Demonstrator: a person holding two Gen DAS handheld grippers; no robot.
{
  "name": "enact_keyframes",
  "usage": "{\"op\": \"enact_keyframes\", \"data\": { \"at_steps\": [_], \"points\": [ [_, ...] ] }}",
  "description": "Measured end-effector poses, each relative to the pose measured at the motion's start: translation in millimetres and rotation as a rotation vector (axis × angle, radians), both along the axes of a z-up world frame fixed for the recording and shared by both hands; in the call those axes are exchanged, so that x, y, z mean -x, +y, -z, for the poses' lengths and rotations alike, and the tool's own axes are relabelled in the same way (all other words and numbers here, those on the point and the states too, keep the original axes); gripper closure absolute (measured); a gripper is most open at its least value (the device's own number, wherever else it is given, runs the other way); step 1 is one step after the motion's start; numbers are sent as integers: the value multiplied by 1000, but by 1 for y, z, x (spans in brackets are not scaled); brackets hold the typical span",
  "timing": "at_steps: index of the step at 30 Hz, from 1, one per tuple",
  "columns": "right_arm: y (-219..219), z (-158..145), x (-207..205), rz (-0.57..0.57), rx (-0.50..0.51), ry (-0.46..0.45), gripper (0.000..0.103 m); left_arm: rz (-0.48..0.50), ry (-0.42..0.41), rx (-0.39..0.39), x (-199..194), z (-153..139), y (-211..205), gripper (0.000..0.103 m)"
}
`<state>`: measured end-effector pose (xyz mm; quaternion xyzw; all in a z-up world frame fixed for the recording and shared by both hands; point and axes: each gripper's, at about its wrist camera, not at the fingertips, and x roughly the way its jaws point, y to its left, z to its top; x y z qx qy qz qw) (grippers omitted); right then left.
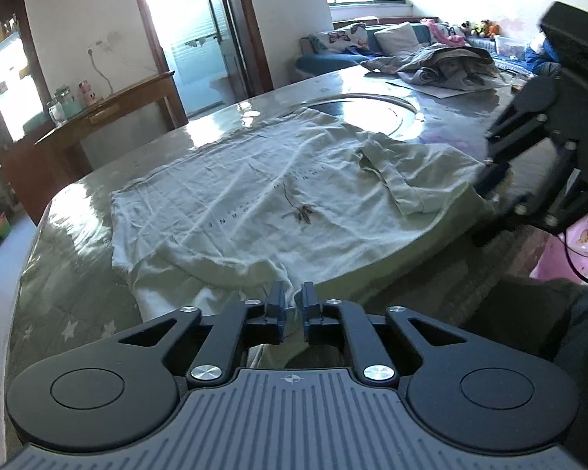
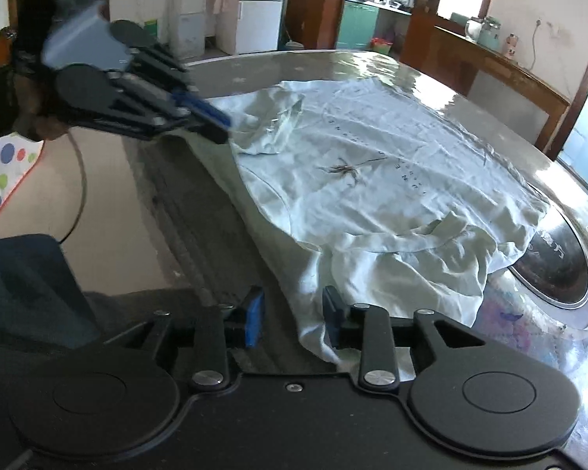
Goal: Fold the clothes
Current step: 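Lift the shirt hem with both grippers and fold it toward the collar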
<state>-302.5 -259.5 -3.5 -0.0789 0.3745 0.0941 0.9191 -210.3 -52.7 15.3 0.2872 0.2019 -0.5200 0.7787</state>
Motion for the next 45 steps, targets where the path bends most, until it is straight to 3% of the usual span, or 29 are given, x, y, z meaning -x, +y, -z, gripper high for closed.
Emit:
{"op": "enact_keyframes", "data": {
  "at_steps": [1,7,13,23,26,28,33,41,45],
  "points": [
    [0,1,0,0,-5,1,73,-4,-9,0,2,0,4,67],
    [-1,-1,-1,14,-24,-5,93,-10,-41,-29,10,4,25,61],
    [0,-4,-2,14,-9,2,93,27,-97,-70,17,11,34,54],
    [3,-3,-5,-20,23,30,93,90,-145,-124,18,21,29,54],
    [4,-3,-5,-26,26,35,93,122,-134,-133,16,22,27,58],
    [4,-3,-6,-30,28,38,93,144,-111,-134,13,21,26,71],
    [4,-3,-7,-39,34,43,93,165,-75,-123,10,21,28,89],
    [5,-21,-2,-60,55,9,95,115,-41,-45,4,1,32,92],
    [10,-27,7,-100,67,23,95,131,-26,-46,14,-9,41,92]
  ]
}}
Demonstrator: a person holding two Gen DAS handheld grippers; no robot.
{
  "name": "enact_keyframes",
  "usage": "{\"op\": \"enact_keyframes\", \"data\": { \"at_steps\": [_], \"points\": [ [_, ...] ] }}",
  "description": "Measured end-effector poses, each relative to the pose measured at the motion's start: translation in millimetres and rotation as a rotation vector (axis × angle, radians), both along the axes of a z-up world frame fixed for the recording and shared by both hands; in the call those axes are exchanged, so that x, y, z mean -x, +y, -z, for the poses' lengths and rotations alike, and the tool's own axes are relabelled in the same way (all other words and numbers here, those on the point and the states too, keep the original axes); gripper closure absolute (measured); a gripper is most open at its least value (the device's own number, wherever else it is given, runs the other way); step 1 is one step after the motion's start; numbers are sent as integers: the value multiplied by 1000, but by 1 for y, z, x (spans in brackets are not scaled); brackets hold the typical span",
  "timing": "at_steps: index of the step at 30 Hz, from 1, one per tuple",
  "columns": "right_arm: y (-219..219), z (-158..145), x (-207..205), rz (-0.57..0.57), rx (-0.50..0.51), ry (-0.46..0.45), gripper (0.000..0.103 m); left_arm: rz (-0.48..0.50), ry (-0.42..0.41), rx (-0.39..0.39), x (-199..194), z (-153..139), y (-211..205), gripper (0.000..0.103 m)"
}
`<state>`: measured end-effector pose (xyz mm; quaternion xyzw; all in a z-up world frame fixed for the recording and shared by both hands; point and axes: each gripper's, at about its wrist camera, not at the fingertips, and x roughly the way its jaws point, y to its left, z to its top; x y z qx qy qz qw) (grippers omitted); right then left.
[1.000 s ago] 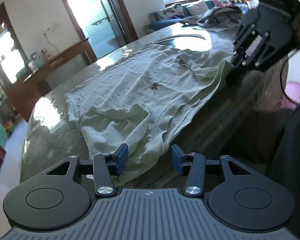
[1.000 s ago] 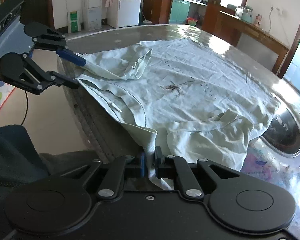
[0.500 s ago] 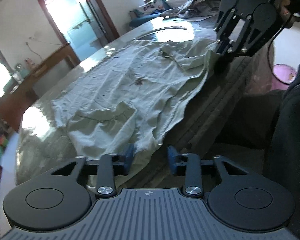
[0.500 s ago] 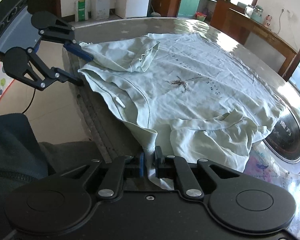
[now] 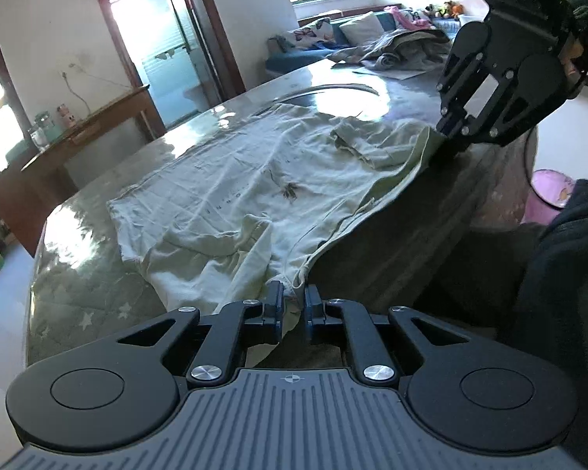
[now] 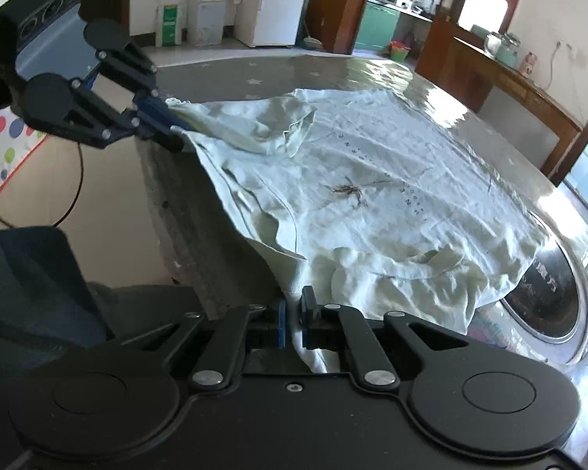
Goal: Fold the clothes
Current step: 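Lift the shirt hem with both grippers and fold it toward the collar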
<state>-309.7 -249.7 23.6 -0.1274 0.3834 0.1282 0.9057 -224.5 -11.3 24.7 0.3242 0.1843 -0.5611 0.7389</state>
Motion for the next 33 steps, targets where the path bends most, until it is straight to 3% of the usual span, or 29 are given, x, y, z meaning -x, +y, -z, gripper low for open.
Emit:
{"op": "enact_keyframes", "data": {
  "at_steps": [5,9,17,24,33],
  "points": [
    [11,-8,18,-90,40,55,95,54,-17,-59,22,-7,10,92],
    [10,-18,20,-109,53,55,95,34,-26,-11,22,-23,5,92],
    [-16,-52,-7,-44,82,-83,95,-43,-89,58,-9,-48,-26,92],
    [-52,-65,-37,5,74,-129,95,-63,-145,71,-49,-66,-58,92],
    [-101,-64,-108,54,114,-157,95,-110,-166,67,-121,-79,-123,92]
  ]
}}
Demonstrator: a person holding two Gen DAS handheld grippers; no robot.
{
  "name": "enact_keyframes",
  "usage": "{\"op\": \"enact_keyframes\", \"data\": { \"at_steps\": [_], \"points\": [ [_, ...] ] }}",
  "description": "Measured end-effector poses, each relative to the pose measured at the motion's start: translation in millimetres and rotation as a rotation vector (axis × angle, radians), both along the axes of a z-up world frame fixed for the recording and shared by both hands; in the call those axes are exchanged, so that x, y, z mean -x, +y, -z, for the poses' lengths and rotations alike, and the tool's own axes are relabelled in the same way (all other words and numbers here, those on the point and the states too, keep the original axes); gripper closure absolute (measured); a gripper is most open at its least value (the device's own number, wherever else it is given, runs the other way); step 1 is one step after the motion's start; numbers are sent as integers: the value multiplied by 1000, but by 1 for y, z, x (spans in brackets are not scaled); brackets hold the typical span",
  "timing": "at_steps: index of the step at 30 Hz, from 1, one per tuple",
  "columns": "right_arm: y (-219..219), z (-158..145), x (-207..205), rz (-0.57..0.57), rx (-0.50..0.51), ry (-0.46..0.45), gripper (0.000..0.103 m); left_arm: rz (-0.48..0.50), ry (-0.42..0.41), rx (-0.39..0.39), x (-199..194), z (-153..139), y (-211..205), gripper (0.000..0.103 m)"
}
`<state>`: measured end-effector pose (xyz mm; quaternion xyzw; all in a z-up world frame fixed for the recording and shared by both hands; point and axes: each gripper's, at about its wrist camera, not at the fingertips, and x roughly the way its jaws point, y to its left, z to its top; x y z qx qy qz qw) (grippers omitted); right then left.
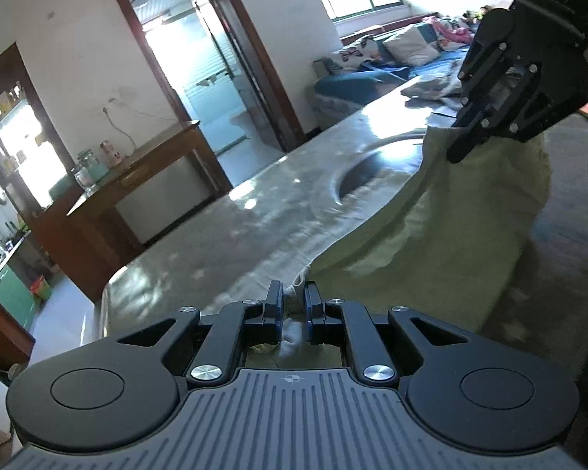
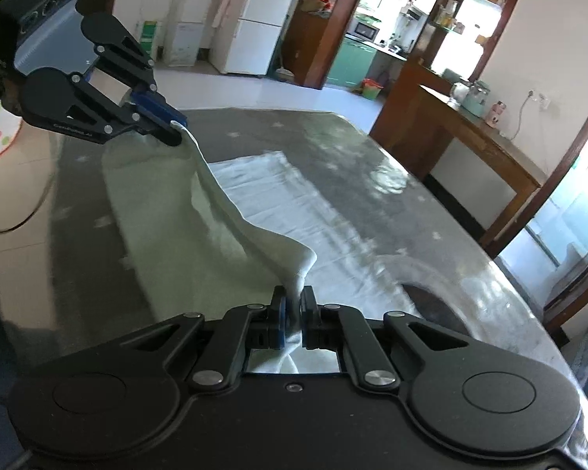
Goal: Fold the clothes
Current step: 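Lift the shirt hem with both grippers and fold it toward the collar, then lay the folded hem onto the shirt and open both grippers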
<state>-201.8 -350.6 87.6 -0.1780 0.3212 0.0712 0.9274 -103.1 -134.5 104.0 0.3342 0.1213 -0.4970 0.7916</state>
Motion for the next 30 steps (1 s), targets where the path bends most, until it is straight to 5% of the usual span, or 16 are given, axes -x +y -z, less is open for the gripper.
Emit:
{"op": "enact_keyframes", "data": {
  "at_steps": [6,15,23,25,30],
  "points": [
    [-34,15,-58,39,-1,14,95,-35,19,-9,-53,2,-48,92],
    [-79,64,-130,116,-50,53,95,-130,115,-94,-141,50,-122,92],
    [-100,100,-156,204,-157,86,90,-248,190,-102,-176,77,-137,86],
    [-104,99,-152,223,-184,80,80,-268,235,-71,-184,73,-130,78],
    [-116,83,-130,265,-246,50,71,-296,309,23,-189,54,-100,68]
  ]
}}
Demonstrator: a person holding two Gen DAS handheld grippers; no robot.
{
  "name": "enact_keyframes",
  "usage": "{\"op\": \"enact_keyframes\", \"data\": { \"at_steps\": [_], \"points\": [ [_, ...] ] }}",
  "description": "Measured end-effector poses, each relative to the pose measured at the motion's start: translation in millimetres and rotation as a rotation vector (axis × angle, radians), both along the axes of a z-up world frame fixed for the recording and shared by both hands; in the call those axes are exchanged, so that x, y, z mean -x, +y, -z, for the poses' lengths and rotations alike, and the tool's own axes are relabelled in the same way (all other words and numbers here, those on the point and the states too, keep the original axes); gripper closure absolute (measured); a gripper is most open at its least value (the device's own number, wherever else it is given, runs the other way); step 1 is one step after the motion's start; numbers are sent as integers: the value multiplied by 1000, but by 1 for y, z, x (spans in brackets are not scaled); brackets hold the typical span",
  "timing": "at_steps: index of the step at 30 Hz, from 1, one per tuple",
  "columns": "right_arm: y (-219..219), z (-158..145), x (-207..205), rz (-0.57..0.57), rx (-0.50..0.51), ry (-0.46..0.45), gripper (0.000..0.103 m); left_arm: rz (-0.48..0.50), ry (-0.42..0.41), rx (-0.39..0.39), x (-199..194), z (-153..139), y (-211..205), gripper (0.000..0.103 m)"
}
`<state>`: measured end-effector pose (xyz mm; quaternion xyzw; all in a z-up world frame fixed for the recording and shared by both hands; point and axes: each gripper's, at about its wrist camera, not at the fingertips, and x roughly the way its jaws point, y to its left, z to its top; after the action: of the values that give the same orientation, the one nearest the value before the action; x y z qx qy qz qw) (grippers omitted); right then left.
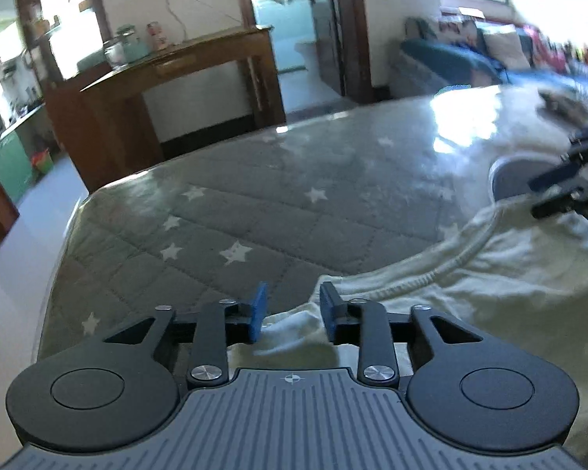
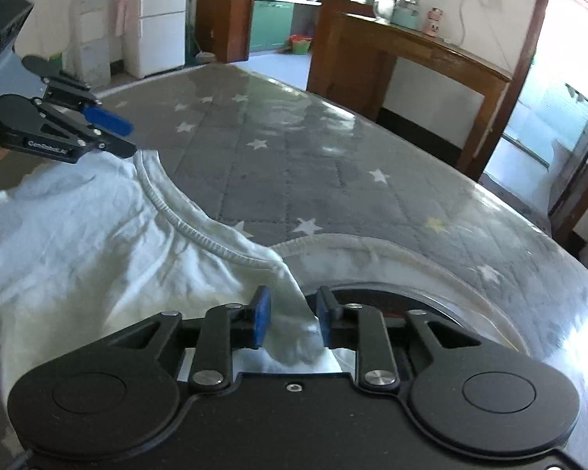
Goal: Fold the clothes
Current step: 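Lay the folded hem onto the shirt and open both grippers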
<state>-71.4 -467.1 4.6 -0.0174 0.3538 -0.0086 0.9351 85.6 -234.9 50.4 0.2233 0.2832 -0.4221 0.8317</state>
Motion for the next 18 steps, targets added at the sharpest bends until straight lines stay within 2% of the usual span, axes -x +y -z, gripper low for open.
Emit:
{"op": "enact_keyframes", "data": {
  "at_steps": [5,8,13,18],
  "points": [
    [-16,-9,28,74,-79,-35,71,-80,49,76,1,-13,40,66],
    [-21,-9,47,124,-137,-43,70,-105,109,94,2,-9,57,65],
    [-29,2,65,191,-256,-43,68,-120,162,101,7,5,64,64],
    [-31,13,68,219,-328,-35,68,-120,168,91,8,11,57,64]
  ]
}}
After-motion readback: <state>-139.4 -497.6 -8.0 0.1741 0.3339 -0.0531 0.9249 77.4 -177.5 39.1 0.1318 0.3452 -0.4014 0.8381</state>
